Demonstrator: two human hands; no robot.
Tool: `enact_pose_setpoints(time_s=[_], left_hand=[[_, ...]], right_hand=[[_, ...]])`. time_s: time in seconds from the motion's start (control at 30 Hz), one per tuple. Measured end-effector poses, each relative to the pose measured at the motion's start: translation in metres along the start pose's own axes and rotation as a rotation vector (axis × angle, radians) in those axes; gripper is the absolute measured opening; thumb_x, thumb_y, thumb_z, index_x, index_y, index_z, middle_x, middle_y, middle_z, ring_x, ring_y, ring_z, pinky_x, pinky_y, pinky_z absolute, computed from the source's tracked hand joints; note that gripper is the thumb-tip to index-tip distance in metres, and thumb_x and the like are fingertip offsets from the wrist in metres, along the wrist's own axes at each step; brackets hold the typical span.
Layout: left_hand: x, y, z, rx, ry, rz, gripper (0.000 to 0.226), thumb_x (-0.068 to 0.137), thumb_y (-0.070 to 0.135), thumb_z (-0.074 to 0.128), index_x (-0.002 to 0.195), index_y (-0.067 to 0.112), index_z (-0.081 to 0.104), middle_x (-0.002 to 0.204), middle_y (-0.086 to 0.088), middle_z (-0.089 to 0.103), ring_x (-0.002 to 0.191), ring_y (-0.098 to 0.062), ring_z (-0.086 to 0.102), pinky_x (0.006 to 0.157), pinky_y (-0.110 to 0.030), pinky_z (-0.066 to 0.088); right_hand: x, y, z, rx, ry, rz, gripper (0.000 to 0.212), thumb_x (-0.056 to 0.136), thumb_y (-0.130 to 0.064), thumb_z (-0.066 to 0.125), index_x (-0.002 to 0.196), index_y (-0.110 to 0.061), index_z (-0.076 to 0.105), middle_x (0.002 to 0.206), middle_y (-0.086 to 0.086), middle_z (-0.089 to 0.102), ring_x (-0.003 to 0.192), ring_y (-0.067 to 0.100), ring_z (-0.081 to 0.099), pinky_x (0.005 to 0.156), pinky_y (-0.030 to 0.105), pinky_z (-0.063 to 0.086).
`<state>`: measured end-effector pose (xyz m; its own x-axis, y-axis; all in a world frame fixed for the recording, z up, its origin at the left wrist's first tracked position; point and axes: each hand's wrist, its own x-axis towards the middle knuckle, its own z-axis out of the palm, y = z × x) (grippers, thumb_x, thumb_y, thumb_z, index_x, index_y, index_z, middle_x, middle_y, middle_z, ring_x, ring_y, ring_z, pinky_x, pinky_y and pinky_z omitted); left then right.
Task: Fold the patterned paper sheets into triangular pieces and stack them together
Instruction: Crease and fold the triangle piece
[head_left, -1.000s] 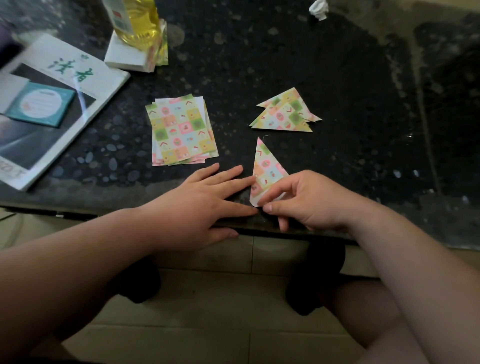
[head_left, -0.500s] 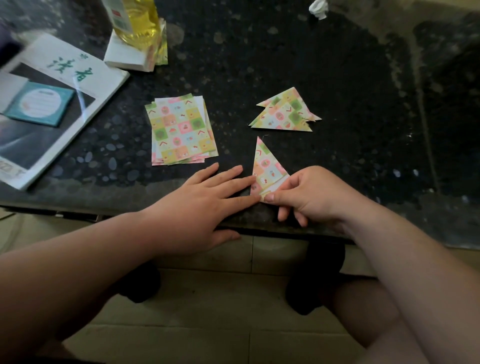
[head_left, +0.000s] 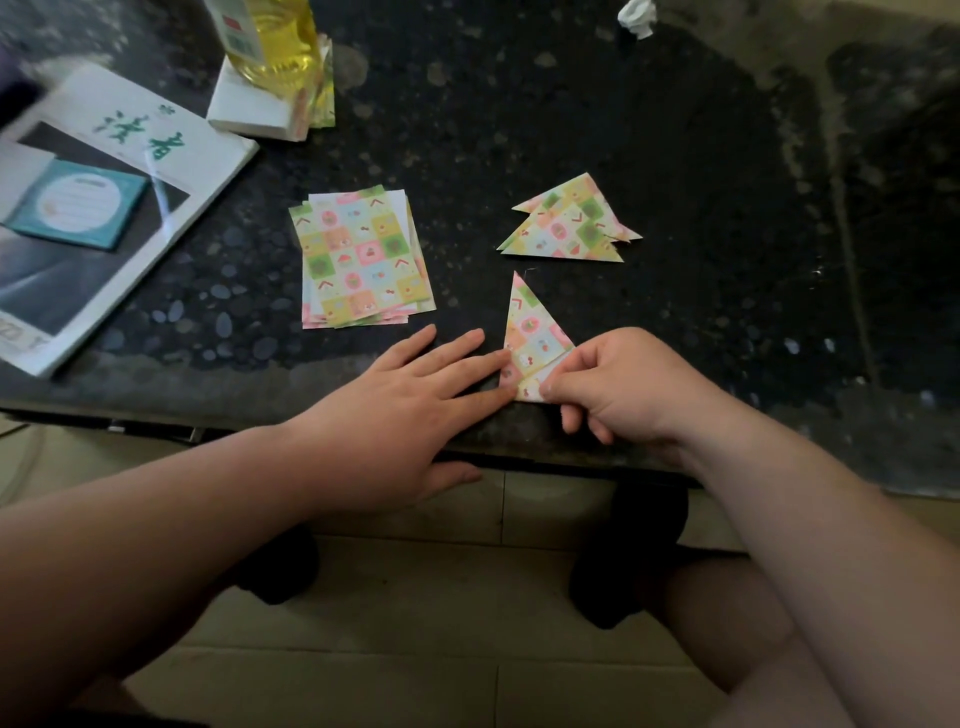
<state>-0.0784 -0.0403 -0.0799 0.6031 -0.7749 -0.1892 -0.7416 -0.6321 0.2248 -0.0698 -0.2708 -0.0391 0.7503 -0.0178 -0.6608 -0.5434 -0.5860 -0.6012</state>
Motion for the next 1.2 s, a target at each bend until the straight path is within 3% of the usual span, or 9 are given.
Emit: enact_pose_setpoints(time_s=[0.17,0.4,0.8,1.2], left_hand=[[0.000,0.003,0.000,0.046,0.007,-0.011,0.083,0.093,0.069,0.027,0.162,0.025,0.022,0.169,0.000,0.022,0.158,-0.024,0.008,0.125,-0.048,0.004],[0.000,0.004,0.001,0.016,0.013,-0.009,0.084,0.096,0.068,0.038,0.164,0.028,0.009,0.172,0.003,0.006,0.158,-0.021,-0.009,0.126,-0.045,-0.007],[0.000,0.005,0.002,0.026,0.012,-0.012,0.081,0.093,0.068,0.032,0.163,0.030,0.017,0.171,0.001,0.014,0.158,-0.023,-0.001,0.126,-0.048,-0.002],[0.000,0.006,0.000,0.016,0.015,-0.009,0.082,0.094,0.068,0.033,0.164,0.030,0.012,0.171,0.001,0.010,0.158,-0.022,-0.006,0.125,-0.046,-0.006]], right_hand=[[0.002,0.000,0.004,0.003,0.047,-0.007,0.014,0.088,-0.007,0.064,0.081,-0.001,0.074,0.057,0.006,0.069,0.036,0.012,0.044,0.044,0.021,0.038],[0.001,0.000,-0.002,0.017,-0.037,0.036,0.014,0.091,-0.016,0.072,0.086,-0.003,0.072,0.065,0.011,0.073,0.038,0.014,0.045,0.036,0.019,0.030],[0.004,-0.002,0.011,0.026,0.074,0.044,0.017,0.086,-0.009,0.065,0.071,-0.004,0.072,0.054,0.006,0.067,0.035,0.014,0.040,0.042,0.021,0.033],[0.006,0.001,0.013,0.010,0.121,0.033,0.018,0.084,-0.012,0.065,0.073,-0.003,0.076,0.057,0.007,0.070,0.037,0.015,0.043,0.040,0.020,0.035]])
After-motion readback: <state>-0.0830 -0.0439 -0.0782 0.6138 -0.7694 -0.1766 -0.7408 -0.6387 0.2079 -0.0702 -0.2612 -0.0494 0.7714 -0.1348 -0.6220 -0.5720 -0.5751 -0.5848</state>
